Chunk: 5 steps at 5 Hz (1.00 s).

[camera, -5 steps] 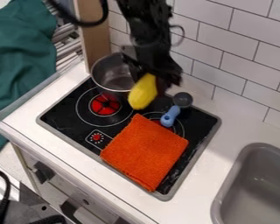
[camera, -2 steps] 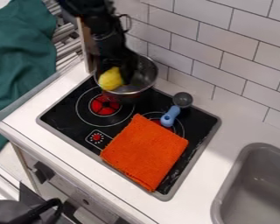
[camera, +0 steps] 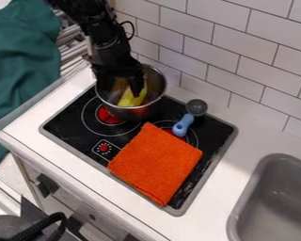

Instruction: Put the corn inside the silver pot

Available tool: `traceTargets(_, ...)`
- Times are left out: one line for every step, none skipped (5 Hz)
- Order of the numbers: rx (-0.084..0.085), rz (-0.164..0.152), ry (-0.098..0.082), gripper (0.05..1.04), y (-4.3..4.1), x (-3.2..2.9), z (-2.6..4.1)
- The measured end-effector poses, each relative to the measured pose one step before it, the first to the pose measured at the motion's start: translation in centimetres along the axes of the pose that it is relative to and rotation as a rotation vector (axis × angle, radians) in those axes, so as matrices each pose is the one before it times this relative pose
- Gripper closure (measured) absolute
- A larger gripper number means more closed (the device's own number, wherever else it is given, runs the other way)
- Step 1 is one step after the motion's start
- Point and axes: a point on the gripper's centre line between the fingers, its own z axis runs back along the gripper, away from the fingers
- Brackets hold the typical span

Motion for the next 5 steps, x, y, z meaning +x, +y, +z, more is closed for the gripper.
traceTargets(0.0207,-0.0509,-0.0616,0.076,-2.015,0.396,2.560)
traceTargets(0.0211,-0.0513,-0.0718,0.078,-2.699,-0.793,3.281)
traceTargets(0.0225,-0.0142,0.0019,0.078,-0.781,-1.090,2.237)
traceTargets(0.0065,-0.0127,0.0331,0.078,-0.354,-1.169,0.292)
traceTargets(0.0061,-0.0126,0.0340,0.078,-0.282,-0.596,-0.097)
